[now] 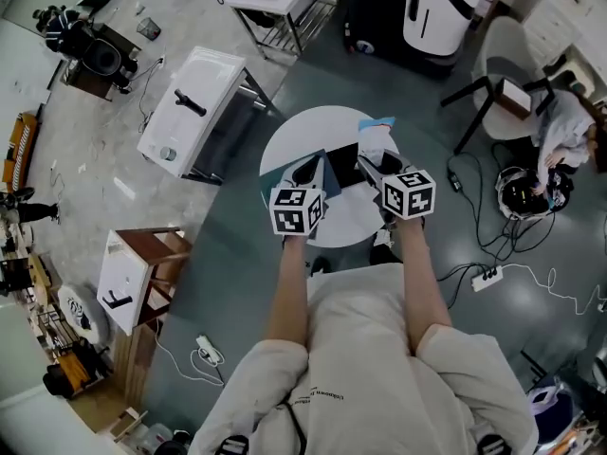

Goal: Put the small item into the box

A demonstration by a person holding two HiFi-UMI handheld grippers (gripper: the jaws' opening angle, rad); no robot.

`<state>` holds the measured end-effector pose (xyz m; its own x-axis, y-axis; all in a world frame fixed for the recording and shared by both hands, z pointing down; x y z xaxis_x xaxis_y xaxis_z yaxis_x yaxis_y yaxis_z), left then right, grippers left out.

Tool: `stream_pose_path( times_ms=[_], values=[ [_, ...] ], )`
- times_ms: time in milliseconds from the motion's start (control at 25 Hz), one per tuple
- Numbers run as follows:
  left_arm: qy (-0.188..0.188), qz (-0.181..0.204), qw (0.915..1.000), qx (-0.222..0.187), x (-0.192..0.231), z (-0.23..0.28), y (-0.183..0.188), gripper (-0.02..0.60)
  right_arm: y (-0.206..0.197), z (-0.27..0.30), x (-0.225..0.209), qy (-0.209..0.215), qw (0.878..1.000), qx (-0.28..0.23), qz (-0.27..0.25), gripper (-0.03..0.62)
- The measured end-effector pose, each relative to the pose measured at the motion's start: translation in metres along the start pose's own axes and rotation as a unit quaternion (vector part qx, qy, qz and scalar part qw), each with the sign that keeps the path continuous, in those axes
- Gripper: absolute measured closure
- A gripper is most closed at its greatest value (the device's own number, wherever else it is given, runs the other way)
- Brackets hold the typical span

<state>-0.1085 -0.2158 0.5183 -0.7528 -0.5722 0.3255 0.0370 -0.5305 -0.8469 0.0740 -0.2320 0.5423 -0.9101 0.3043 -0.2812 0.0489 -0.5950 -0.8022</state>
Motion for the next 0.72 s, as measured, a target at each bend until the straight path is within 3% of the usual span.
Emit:
stream_pose_path(
  times_ms=[320, 720],
  values=[
    [0.035, -0.018, 0.9992, 0.001, -0.018, 0.04, 0.011, 0.56, 0.041, 0.023, -0.038, 0.046, 0.996, -0.018, -0.07, 0.385],
    [0.109, -0.081, 0.9904, -0.027, -0.025, 0.054, -0.017, 0.56, 0.031, 0.054, -0.055, 0.117, 0.986, 0.035, -0.115, 0.385]
  ],
)
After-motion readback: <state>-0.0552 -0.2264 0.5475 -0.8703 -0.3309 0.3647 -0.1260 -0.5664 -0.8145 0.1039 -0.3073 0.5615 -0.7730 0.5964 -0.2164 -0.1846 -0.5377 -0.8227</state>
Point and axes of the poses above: the fingertips, and each gripper's own axes: z forward along the fingers, x to its left, y out of its top, the point moved 7 cm from there along -z, backward along the fingers, and after that the axes turned 14 degrees about -y, right-handed, at the moved point
